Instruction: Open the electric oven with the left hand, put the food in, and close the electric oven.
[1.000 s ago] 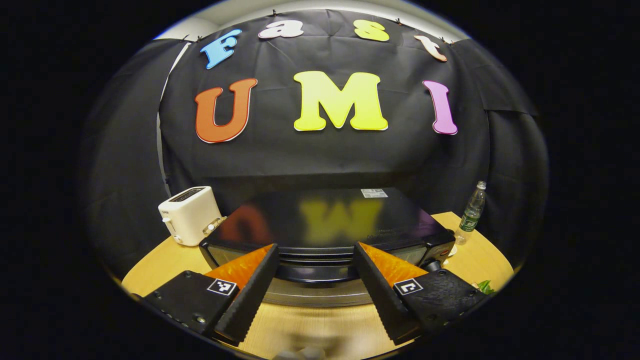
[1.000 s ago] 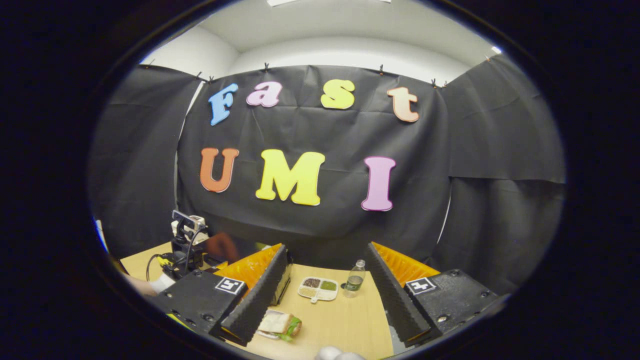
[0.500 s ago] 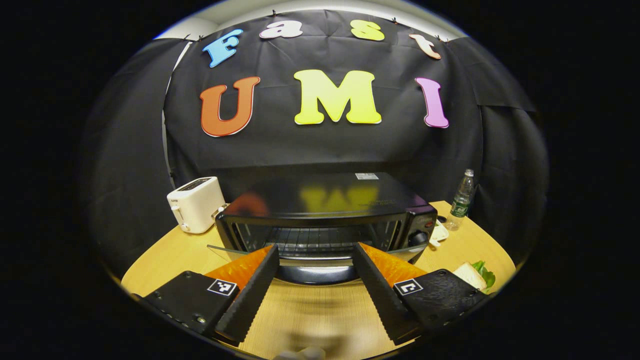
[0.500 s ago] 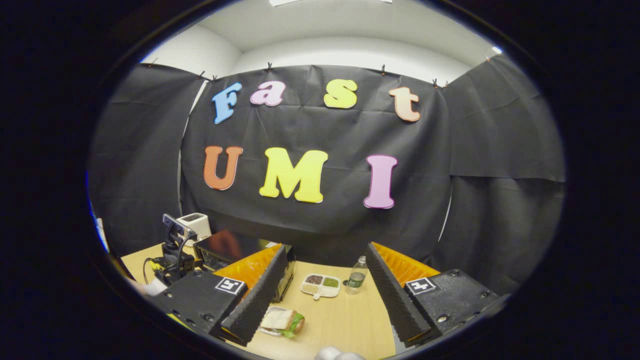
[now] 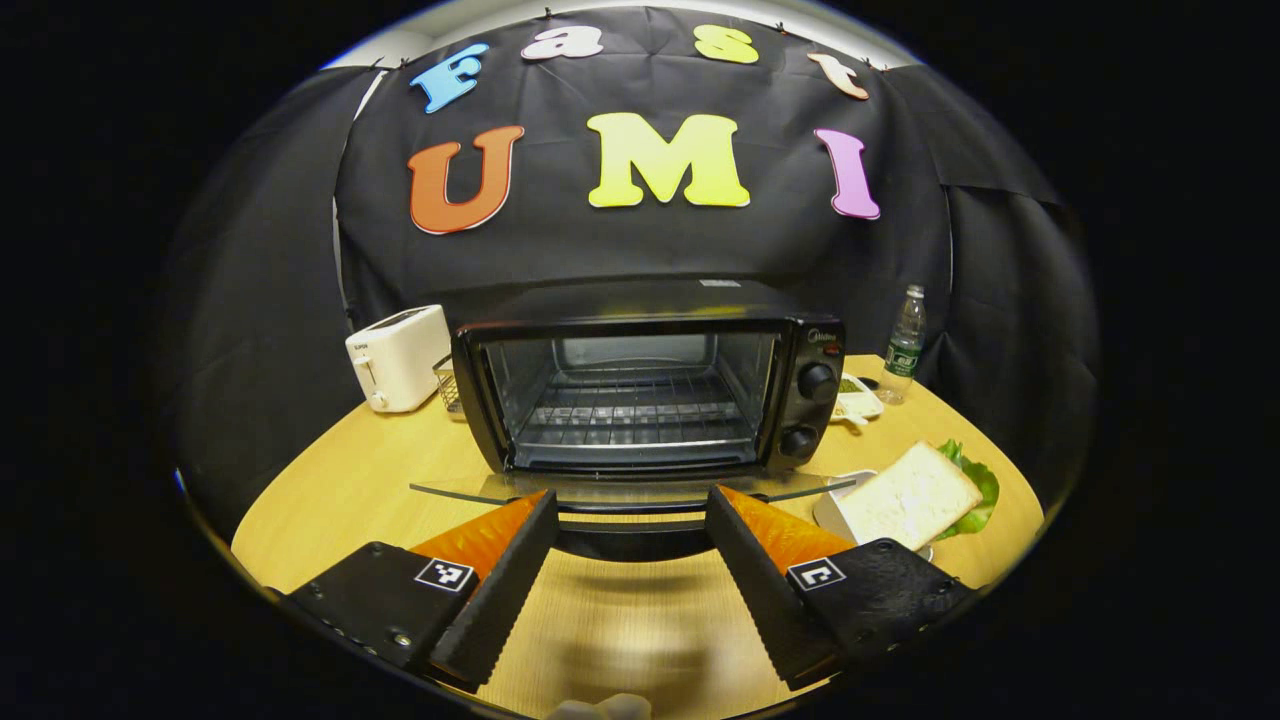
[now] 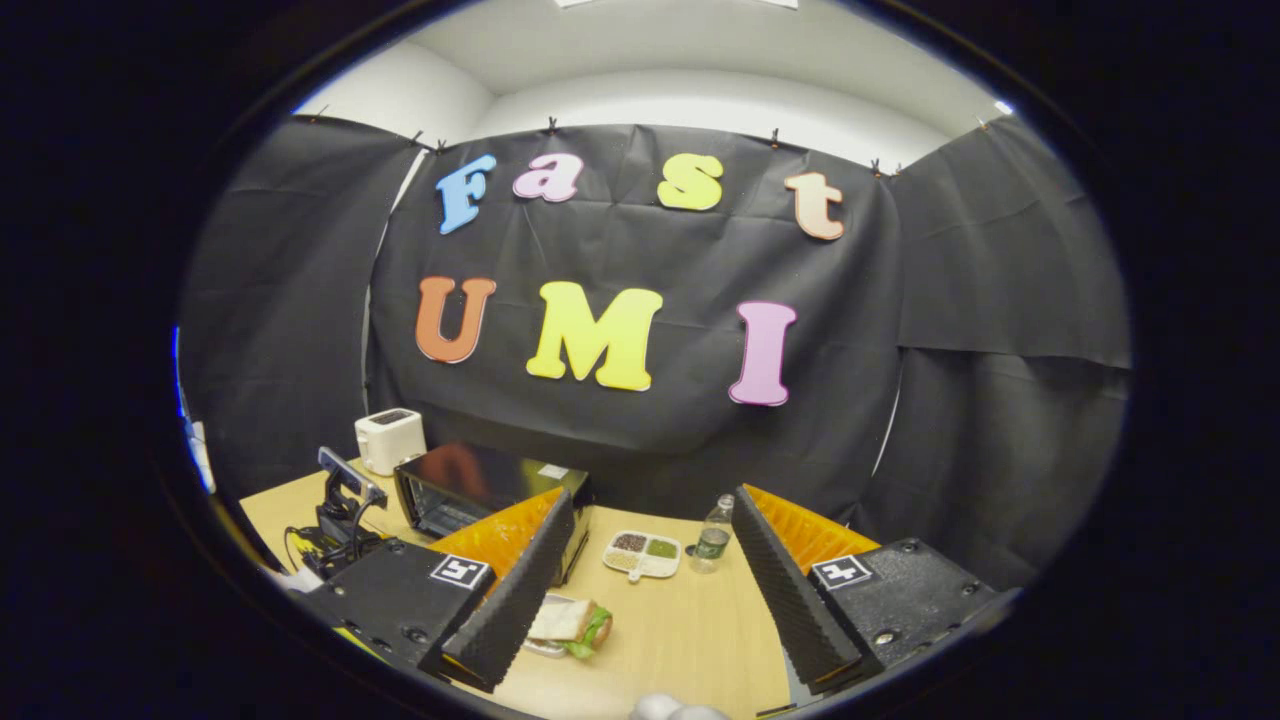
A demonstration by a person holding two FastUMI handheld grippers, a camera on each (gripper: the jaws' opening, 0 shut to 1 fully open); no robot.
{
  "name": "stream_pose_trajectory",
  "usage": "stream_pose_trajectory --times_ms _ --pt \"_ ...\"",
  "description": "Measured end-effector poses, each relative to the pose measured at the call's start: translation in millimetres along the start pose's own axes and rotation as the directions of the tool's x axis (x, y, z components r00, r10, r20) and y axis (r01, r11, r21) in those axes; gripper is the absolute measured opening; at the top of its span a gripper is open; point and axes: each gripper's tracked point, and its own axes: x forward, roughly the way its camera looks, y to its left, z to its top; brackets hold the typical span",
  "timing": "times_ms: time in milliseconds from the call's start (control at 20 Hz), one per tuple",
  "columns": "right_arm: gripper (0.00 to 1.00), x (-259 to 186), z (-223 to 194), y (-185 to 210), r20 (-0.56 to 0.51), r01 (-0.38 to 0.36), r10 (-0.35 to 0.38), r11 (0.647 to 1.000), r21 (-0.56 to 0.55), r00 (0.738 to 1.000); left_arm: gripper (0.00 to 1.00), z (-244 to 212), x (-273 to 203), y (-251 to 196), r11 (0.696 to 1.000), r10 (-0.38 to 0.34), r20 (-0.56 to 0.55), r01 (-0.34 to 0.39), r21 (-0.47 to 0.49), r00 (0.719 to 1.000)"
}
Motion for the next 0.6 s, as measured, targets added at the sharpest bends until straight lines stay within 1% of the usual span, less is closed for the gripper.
stream_pose_trajectory --times_ms 100,250,350,400,450,600 --pt "0.95 -1 -8 1 -0.014 -0.001 0.001 1.0 -0.004 1.0 0.98 -17 -2 0 1.0 -0.002 -0.028 0.002 0.001 1.0" --pt "0.95 -2 -18 3 -0.033 0.001 -0.001 1.0 -0.009 0.999 0.98 -41 -3 1 0.999 -0.013 -0.068 0.01 -0.031 0.998" --pt "0.95 -1 -26 3 -0.048 0.002 -0.002 1.0 -0.013 0.999 0.97 -58 -1 0 1.0 -0.01 -0.095 0.008 -0.023 0.995" --pt "0.95 -1 -31 4 -0.059 0.003 -0.003 1.0 -0.015 0.998 0.9 -69 -1 0 1.0 -0.01 -0.117 0.008 -0.013 0.993" --pt "0.96 -1 -34 4 -0.067 0.001 -0.002 1.0 -0.015 0.998 0.97 -76 1 0 1.0 -0.009 -0.129 0.008 -0.011 0.992" --pt "0.95 4 -43 3 -0.09 0.003 -0.005 1.0 -0.02 0.996 0.96 -98 4 -1 1.0 -0.014 -0.173 0.01 -0.021 0.985"
